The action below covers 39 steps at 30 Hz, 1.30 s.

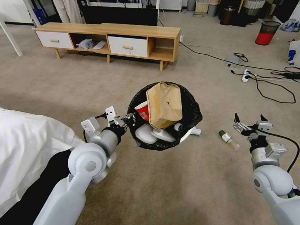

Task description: Pick up the trash bin, then pick up the garbage from the floor and place it into the trash bin.

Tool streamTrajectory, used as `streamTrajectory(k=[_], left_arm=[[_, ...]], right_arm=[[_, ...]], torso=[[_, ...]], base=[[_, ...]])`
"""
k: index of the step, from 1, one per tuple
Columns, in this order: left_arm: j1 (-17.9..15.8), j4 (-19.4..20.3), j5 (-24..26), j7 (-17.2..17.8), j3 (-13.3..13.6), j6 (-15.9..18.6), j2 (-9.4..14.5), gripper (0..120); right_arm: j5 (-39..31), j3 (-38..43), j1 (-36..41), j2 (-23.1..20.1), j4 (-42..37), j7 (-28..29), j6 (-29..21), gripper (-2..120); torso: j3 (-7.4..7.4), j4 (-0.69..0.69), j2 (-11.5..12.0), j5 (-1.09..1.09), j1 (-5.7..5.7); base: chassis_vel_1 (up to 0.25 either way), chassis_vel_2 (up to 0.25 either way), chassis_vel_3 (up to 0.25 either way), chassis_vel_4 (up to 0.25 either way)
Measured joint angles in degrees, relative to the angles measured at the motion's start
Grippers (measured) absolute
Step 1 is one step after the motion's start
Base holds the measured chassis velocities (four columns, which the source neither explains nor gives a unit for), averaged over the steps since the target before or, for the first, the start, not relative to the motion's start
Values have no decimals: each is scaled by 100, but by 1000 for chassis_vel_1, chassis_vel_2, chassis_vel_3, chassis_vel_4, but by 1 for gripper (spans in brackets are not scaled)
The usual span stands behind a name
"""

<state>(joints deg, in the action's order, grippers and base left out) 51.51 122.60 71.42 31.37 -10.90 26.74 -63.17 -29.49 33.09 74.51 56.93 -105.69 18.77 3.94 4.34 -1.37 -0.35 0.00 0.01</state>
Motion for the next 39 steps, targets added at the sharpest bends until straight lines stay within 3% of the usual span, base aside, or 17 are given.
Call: streamTrajectory(k=[39], left_arm=[[-63, -81, -50, -36, 11, 16, -44, 2]], right_arm=[[-50, -16, -66, 15, 47, -103, 34, 100]], torso=[[0, -2, 0, 0, 0]], base=[[-83, 40, 36, -84]])
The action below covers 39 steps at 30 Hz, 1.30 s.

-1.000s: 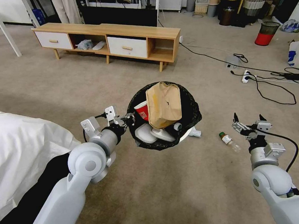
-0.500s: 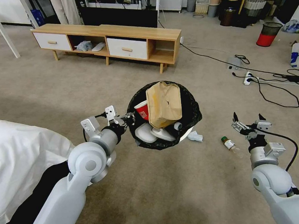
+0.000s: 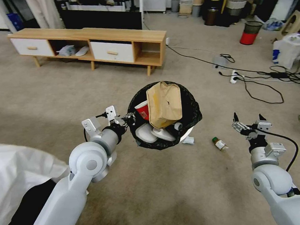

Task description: Pick up the trash bin, then pick up the garbage from the floor and place it into the trash bin.

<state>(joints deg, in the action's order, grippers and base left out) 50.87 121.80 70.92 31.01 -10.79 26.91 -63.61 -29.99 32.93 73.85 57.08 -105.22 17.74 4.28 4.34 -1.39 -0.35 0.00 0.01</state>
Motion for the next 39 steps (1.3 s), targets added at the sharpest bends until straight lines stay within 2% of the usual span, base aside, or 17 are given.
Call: streamTrajectory(k=[4, 10, 18, 39], left_arm=[[-2, -4, 0, 0, 2, -21, -1, 2], [0, -5, 1, -6, 9, -80, -2, 2], [15, -7, -5, -25, 13, -137, -2, 2], [81, 44, -13, -29, 19, -149, 4, 2]], right_arm=[[-9, -2, 4, 2, 1, -17, 3, 100], [-11, -5, 4, 3, 5, -31, 7, 100], [-11, -17, -4, 9, 8, -45, 9, 100], [-4, -17, 31, 24, -29, -40, 7, 100]], torso=[[0, 5, 0, 0, 0], [0, 0, 0, 0, 0], [0, 4, 0, 0, 0], [0, 2, 0, 0, 0]], base=[[-71, 35, 36, -68], [-100, 22, 19, -105], [-76, 41, 52, -56], [-59, 65, 57, -66]])
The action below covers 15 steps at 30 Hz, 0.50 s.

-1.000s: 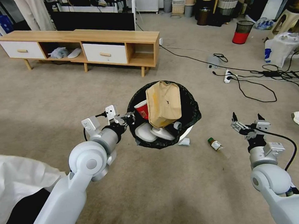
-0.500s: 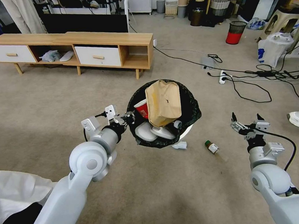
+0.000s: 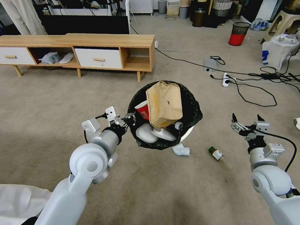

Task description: Pick up the trash bin, then pick up the garbage from the floor and place it into the trash bin.

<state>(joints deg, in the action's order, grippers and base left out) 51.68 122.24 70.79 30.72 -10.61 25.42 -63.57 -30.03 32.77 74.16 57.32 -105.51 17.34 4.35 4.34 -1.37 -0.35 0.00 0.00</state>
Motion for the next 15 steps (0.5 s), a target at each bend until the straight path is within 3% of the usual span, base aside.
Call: streamTrajectory(k=[15], left_arm=[[-16, -27, -10, -35, -15, -7, -15, 2]], right_arm=[[-8, -1, -17, 3, 13, -3, -1, 100]], torso=[[0, 0, 0, 0, 0]], base=[[-65, 67, 63, -61]])
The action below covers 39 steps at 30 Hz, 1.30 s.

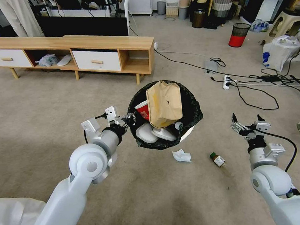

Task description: Pick up the trash bin, then pick up the garbage from the floor and place it into the trash bin.

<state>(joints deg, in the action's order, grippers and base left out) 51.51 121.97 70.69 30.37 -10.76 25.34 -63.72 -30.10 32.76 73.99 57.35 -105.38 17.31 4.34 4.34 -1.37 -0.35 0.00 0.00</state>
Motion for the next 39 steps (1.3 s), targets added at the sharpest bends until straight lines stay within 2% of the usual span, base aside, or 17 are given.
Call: streamTrajectory(k=[16, 24, 28, 30, 31, 33, 34, 36, 37, 39], left_arm=[[-23, -27, 2, -14, -8, -14, -3, 2], [-2, -24, 2, -31, -42, -16, -1, 2], [18, -21, 2, -41, -64, -17, 12, 2], [53, -13, -5, -62, -111, -17, 21, 2], [53, -13, -5, -62, -111, -17, 21, 2], [94, -14, -23, -81, -142, -17, 25, 2], [94, -14, -23, -81, -142, -17, 25, 2], [104, -16, -36, -93, -149, -18, 25, 2], [104, -16, -36, -93, -149, -18, 25, 2], [101, -27, -41, -97, -150, -23, 15, 2]], right_arm=[[90, 39, 5, -37, 104, -198, 170, 100], [36, 123, -28, -217, 218, -304, -47, 100], [-321, 153, -102, -438, 386, -322, -332, 100], [-882, 187, -116, -791, 585, -383, -768, 100], [-882, 187, -116, -791, 585, -383, -768, 100], [-1392, 222, -45, -1043, 586, -463, -1218, 100], [-1392, 222, -45, -1043, 586, -463, -1218, 100], [-1710, 211, 39, -1179, 511, -477, -1680, 100], [-1710, 211, 39, -1179, 511, -477, -1680, 100], [-1785, 140, 170, -1269, 441, -476, -2231, 100]], torso=[[1, 0, 0, 0, 0], [0, 0, 0, 0, 0], [0, 1, 0, 1, 0], [0, 0, 0, 1, 0], [0, 0, 0, 1, 0], [0, 0, 0, -1, 0], [0, 0, 0, -1, 0], [0, 0, 0, 0, 0], [0, 0, 0, 0, 0], [0, 0, 0, 0, 0]], base=[[-64, 73, 65, -70], [0, 0, 0, 0], [0, 0, 0, 0], [0, 0, 0, 0], [0, 0, 0, 0], [0, 0, 0, 0], [0, 0, 0, 0], [0, 0, 0, 0], [0, 0, 0, 0], [0, 0, 0, 0]])
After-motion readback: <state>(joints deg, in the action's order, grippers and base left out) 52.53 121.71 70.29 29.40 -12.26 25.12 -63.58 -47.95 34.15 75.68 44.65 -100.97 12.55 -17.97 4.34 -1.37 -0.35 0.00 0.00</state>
